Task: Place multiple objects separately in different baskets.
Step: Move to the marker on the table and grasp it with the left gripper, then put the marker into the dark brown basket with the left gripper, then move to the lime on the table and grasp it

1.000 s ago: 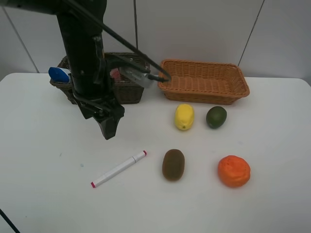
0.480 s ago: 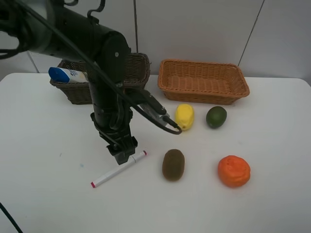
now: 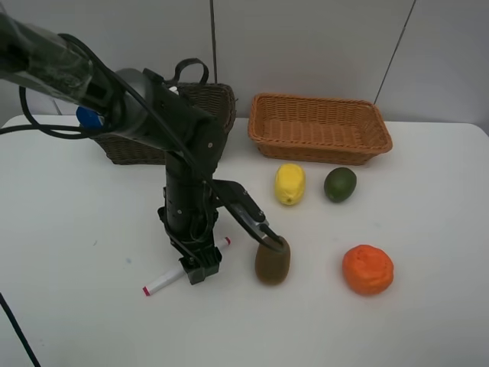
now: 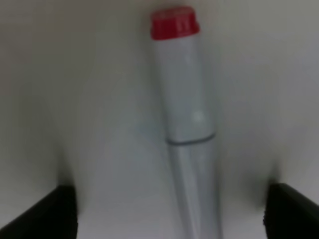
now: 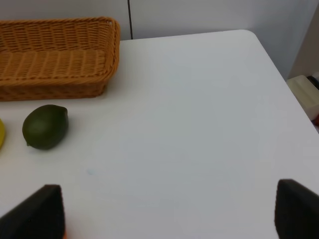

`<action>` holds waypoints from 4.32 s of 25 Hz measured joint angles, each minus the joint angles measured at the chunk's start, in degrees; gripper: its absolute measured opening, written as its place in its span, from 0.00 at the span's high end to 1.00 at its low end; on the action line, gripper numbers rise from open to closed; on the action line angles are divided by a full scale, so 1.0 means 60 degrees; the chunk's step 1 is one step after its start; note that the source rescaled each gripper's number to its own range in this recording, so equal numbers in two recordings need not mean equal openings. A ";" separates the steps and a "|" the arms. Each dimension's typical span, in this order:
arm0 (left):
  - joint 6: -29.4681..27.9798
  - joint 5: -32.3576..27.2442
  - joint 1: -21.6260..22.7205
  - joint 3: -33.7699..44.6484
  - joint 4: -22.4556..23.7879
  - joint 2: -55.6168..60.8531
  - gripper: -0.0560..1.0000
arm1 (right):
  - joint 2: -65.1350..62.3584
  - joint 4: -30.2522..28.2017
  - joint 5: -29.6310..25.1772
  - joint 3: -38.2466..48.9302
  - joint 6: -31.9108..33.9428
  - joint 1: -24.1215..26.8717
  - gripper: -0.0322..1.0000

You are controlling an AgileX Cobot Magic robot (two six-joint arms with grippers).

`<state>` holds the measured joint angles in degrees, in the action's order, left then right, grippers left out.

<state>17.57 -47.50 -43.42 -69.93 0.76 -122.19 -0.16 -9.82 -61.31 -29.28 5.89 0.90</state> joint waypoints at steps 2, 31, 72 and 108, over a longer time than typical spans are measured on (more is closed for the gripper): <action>-0.0021 0.0077 0.0000 -0.0028 0.0044 -0.0030 0.01 | 0.0000 0.0000 0.0000 0.0000 0.0000 0.0000 0.00; -0.1449 0.4997 0.2918 -0.5011 -0.0349 0.0759 0.92 | 0.0000 0.0000 0.0000 0.0000 0.0000 0.0000 0.00; -0.3489 0.0724 0.5361 0.3793 -0.0496 1.2107 0.00 | 0.0000 0.0000 0.0000 0.0000 0.0000 0.0000 0.00; -0.1885 -0.2315 0.5738 0.6801 -0.0894 2.0426 0.00 | 0.0000 0.0000 0.0000 0.0000 0.0000 0.0000 0.00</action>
<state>6.26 -61.39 -9.00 -29.12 -4.60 0.37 -0.16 -9.82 -61.31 -29.28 5.89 0.90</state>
